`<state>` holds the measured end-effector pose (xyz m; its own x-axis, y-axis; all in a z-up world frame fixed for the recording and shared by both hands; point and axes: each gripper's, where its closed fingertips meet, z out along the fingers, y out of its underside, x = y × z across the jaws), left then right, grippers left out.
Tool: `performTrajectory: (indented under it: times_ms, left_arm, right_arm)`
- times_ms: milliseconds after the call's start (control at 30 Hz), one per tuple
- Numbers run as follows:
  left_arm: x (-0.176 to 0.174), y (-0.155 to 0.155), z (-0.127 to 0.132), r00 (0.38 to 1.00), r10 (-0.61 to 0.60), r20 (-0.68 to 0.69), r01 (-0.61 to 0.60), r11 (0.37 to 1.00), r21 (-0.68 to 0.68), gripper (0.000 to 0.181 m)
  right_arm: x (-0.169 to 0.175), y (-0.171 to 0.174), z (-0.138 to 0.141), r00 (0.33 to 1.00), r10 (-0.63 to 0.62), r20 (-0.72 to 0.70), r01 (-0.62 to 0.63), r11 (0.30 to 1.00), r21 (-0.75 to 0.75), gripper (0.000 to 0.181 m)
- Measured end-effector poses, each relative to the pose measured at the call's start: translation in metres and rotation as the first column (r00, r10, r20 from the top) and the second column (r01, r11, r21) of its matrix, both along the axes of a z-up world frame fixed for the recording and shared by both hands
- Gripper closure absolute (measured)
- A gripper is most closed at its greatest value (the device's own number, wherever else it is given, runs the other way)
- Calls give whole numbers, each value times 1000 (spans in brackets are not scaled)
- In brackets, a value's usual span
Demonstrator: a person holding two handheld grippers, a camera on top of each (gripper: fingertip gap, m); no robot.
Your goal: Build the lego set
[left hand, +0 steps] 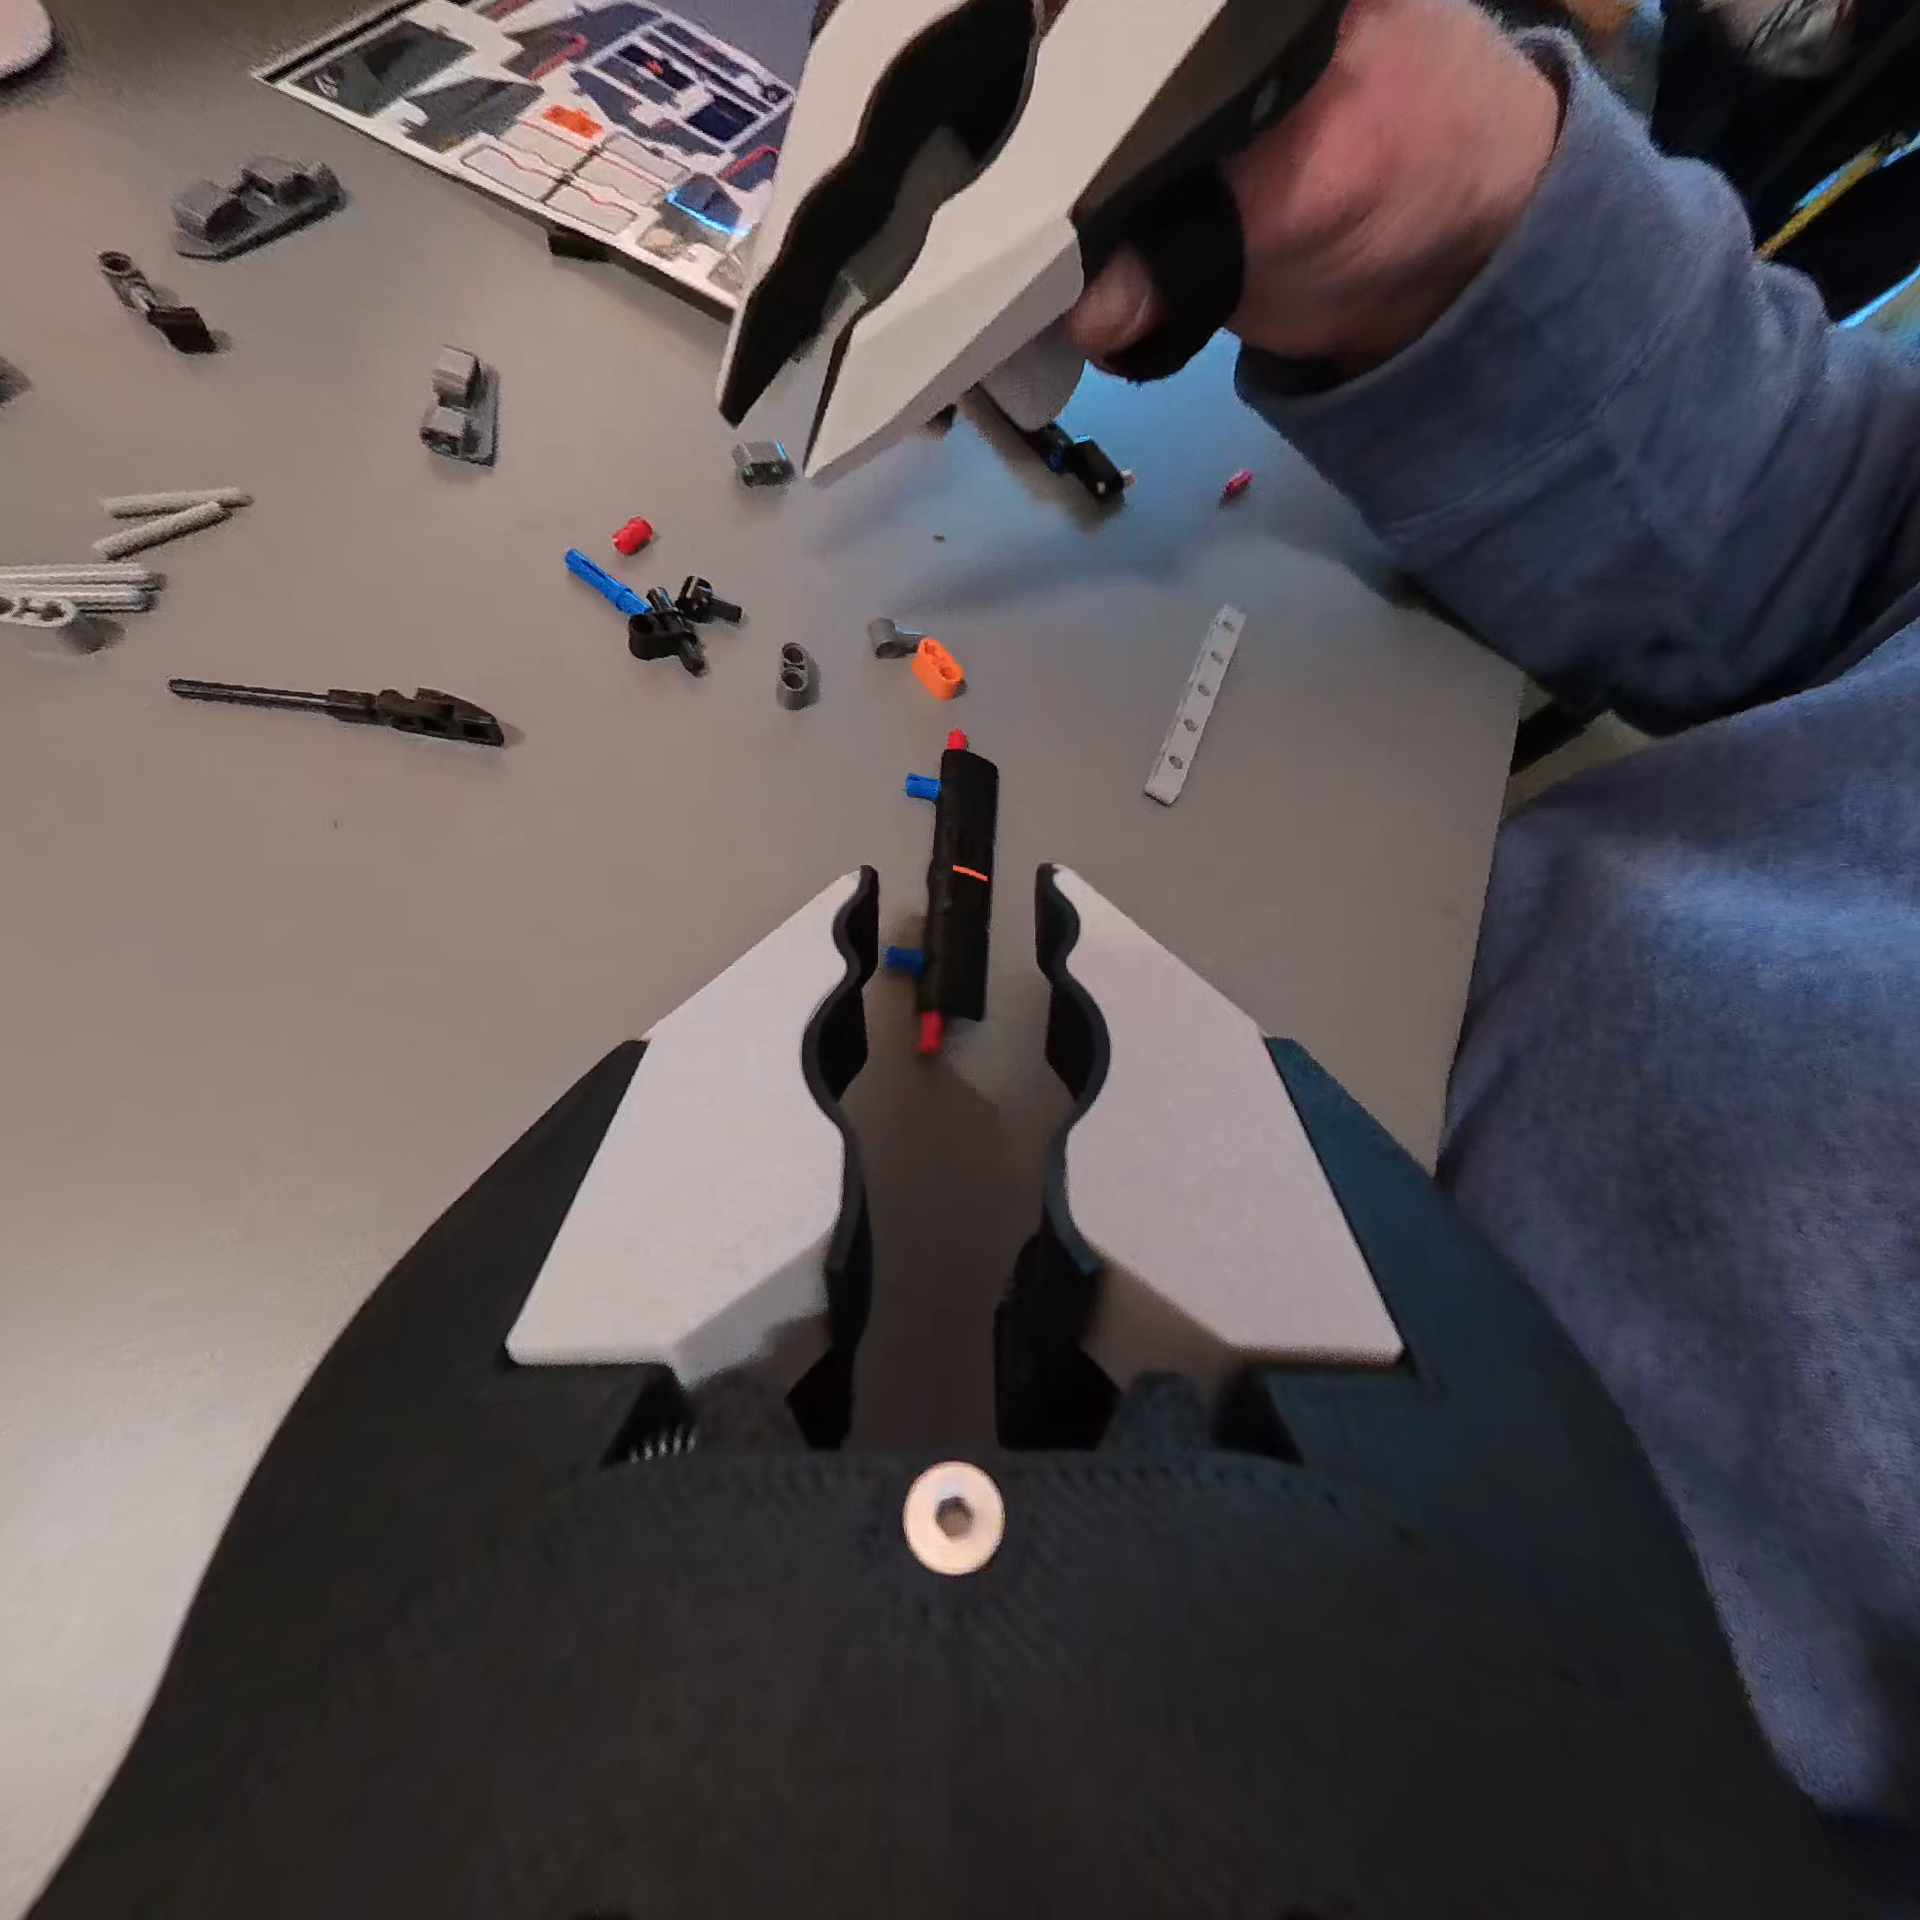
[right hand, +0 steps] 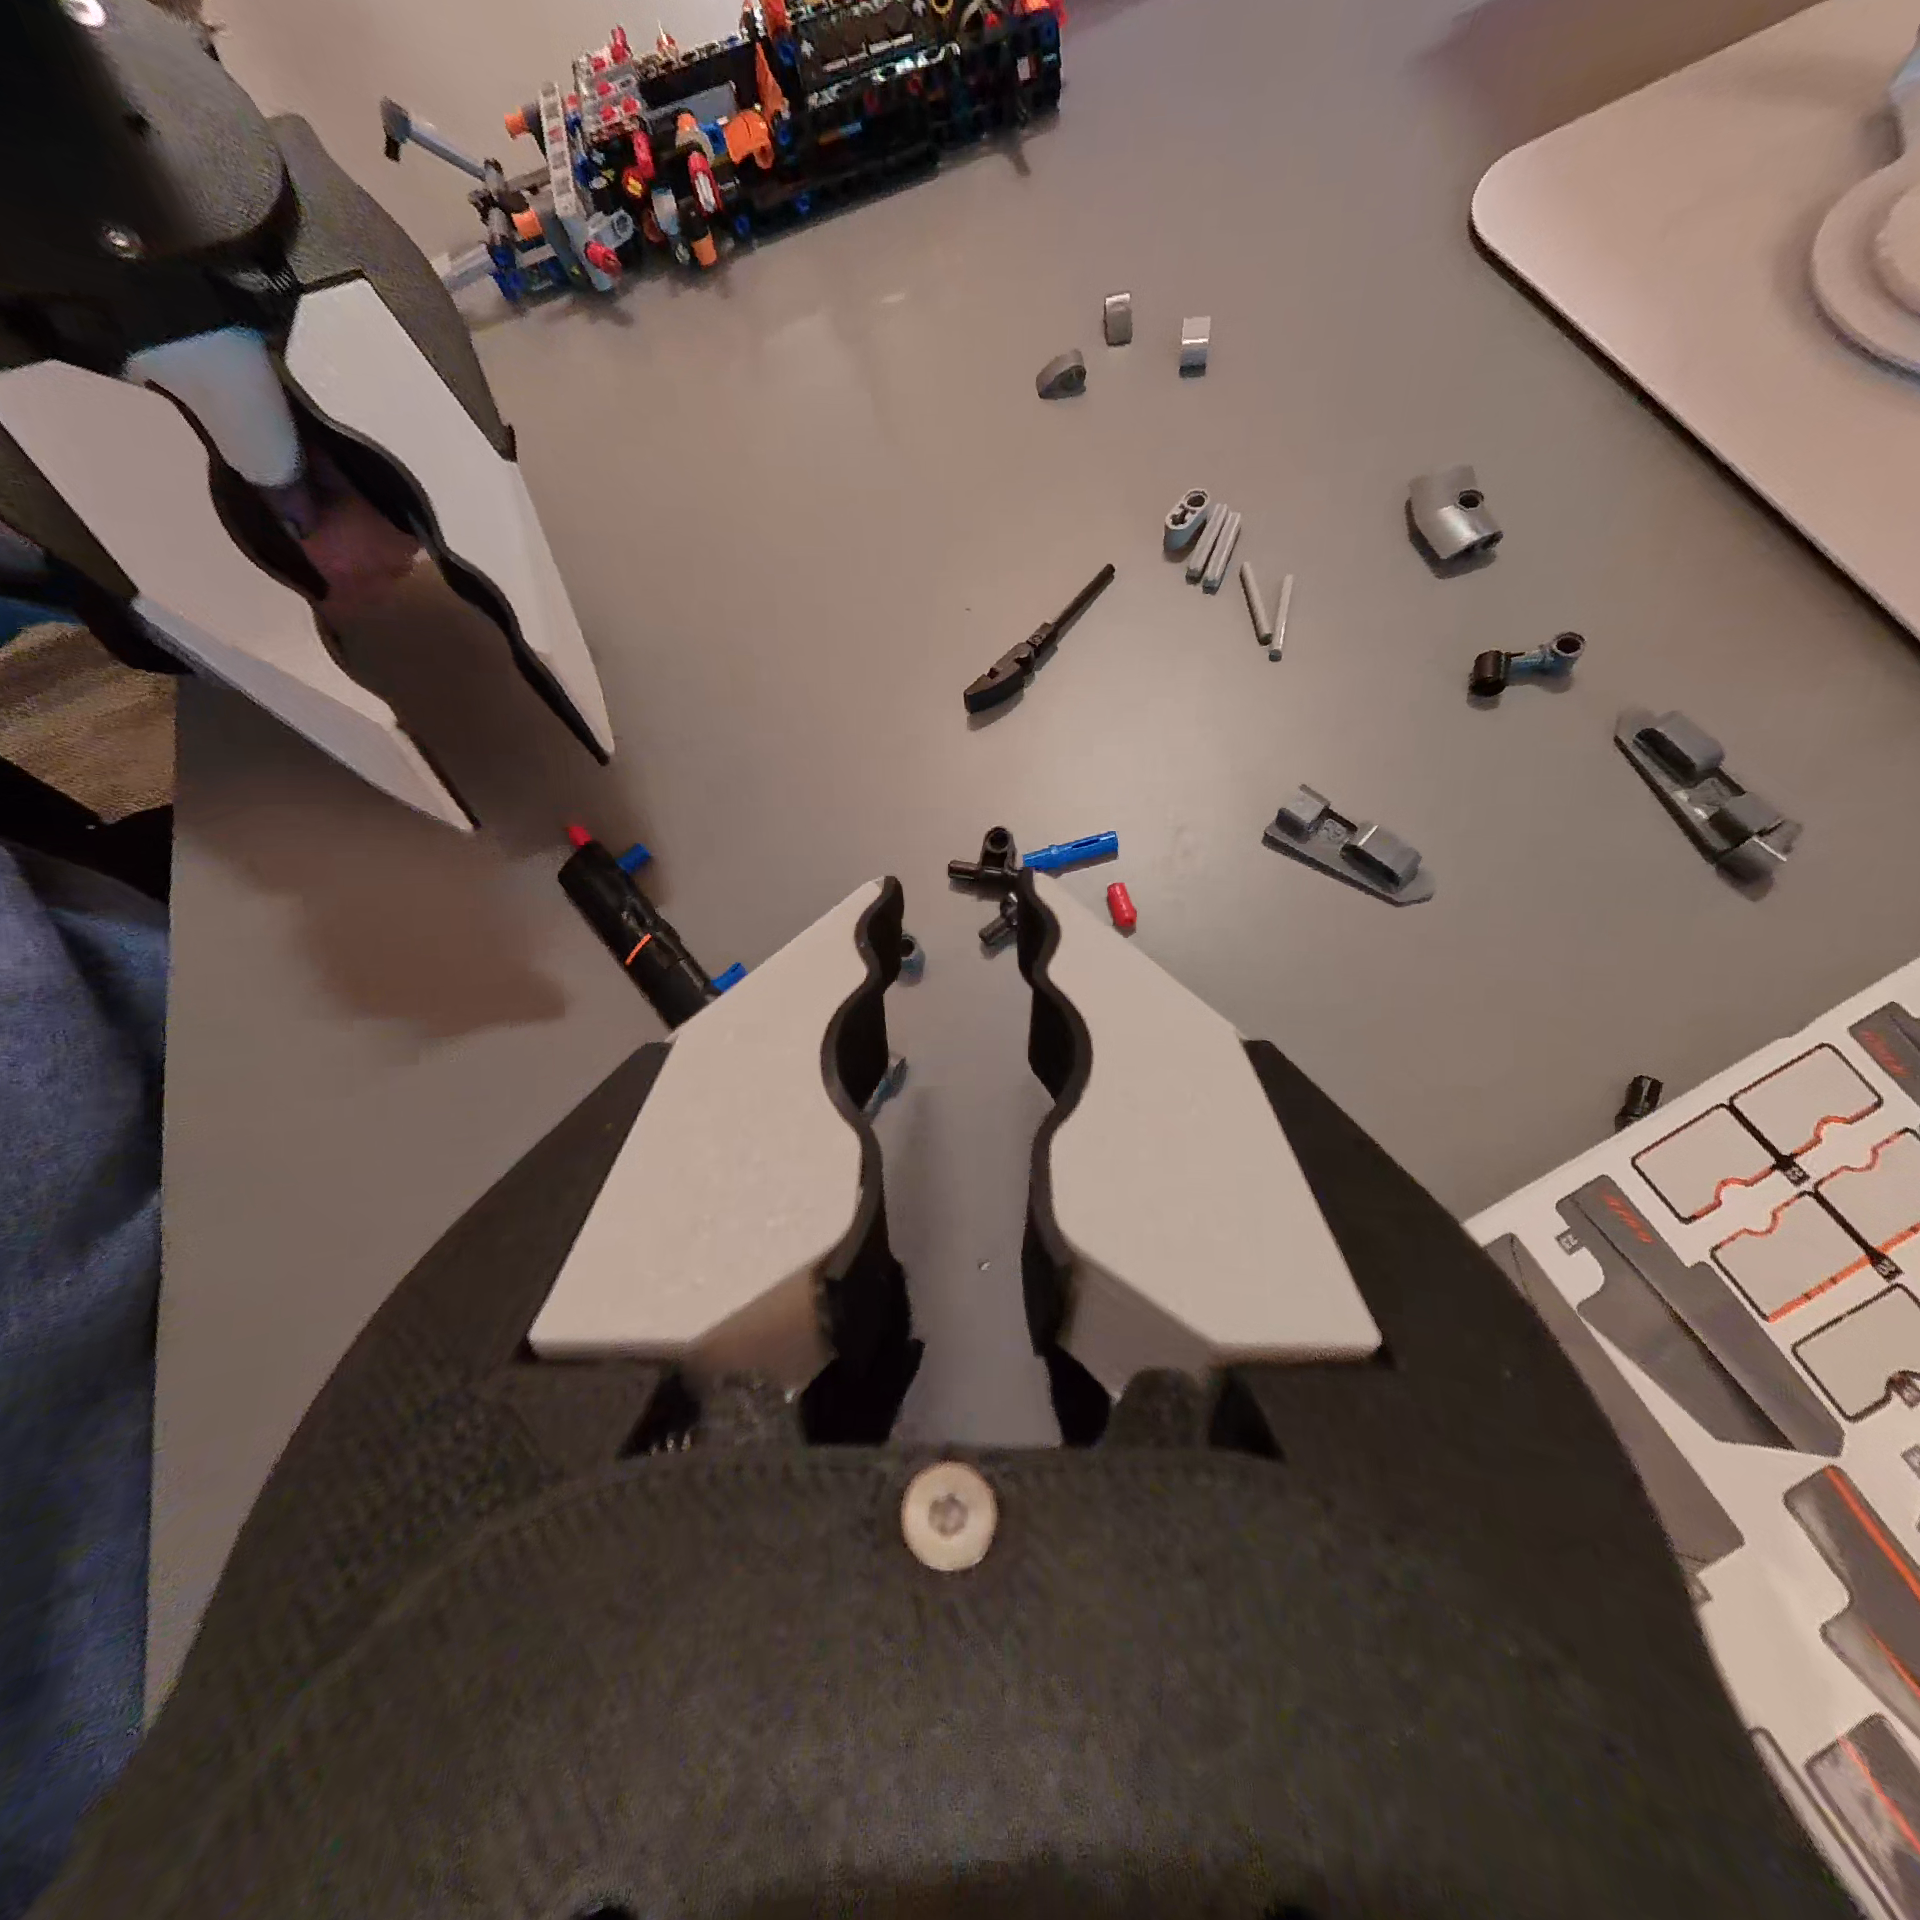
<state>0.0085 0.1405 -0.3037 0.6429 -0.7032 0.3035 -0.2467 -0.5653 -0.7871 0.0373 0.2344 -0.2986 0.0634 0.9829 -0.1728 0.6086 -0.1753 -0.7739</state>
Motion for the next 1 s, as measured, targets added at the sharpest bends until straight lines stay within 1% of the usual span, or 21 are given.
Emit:
performTrajectory:
  times_ms: [133,267,500,633,833,1000]
  left_arm:
    - [-4,3,1,1000,7,-2,-7,1000,22,154]
    - [-7,7,2,1000,19,9,-19,999,33,156]
    - [-15,13,0,999,45,-9,-44,998,37,158]
    - [-24,17,3,996,89,-32,-87,995,57,159]
    - [-57,37,7,963,229,-144,-211,969,127,157]
    - [-96,61,2,894,343,-289,-312,938,151,154]
  right_arm:
    - [-2,5,-6,1000,-8,16,7,1000,9,161]
    - [-2,10,-6,1000,-22,-2,22,999,25,162]
    - [8,25,7,994,-79,-76,81,996,25,167]
    - [13,31,12,990,-98,-97,102,994,28,168]
    - [11,33,17,984,-102,-145,110,993,52,170]
    - [14,36,22,976,-116,-187,128,990,54,171]
